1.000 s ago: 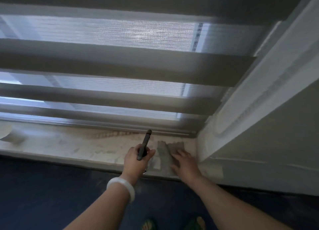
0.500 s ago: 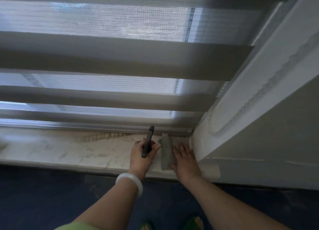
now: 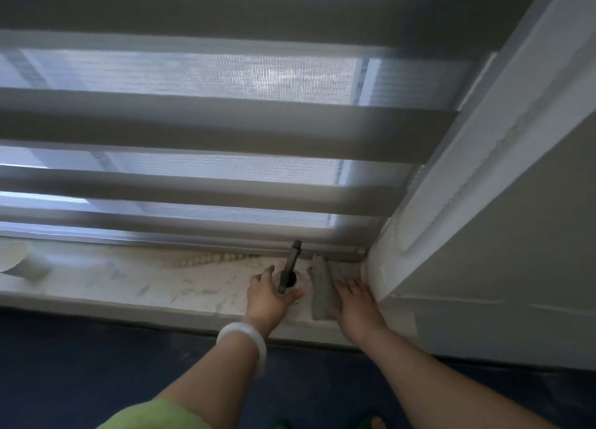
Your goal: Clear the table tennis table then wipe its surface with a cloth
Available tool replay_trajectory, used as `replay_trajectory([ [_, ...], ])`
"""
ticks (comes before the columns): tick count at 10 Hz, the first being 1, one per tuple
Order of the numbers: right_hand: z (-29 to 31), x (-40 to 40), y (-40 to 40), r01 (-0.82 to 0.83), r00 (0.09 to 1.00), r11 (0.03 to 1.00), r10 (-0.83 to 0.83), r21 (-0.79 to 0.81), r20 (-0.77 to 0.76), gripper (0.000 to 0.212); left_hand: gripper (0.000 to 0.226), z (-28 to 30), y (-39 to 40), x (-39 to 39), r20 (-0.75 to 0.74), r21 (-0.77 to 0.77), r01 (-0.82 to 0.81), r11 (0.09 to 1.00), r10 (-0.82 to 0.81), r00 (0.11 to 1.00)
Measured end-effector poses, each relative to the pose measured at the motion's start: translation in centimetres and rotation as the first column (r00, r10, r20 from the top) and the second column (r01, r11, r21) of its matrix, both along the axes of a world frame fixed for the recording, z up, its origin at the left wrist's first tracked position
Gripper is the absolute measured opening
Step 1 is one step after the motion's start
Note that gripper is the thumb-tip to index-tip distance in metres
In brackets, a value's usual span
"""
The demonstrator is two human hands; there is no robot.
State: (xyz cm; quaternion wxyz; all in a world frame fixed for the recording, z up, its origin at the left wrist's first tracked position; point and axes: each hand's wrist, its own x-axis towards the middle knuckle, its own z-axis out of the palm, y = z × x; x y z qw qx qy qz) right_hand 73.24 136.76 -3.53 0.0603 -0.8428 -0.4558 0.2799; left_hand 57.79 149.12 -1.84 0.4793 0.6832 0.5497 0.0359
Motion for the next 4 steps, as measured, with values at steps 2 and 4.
replay_trajectory([
  [2,2.3,-2.5,-1.9,0.100,0.991,0.995,-0.099,0.017,-0.086,0.062,0.065,0.7,-2.9,-3.3,-0.129,-0.003,0.001,1.000,-0.002,0.992],
  [4,4.5,-3.9,-5.5,0.189,0.972,0.981,-0.179,0.050,-0.154,0.054,0.040,2.6,-5.8,-5.0,-0.147,-0.003,0.057,0.998,-0.057,0.988],
])
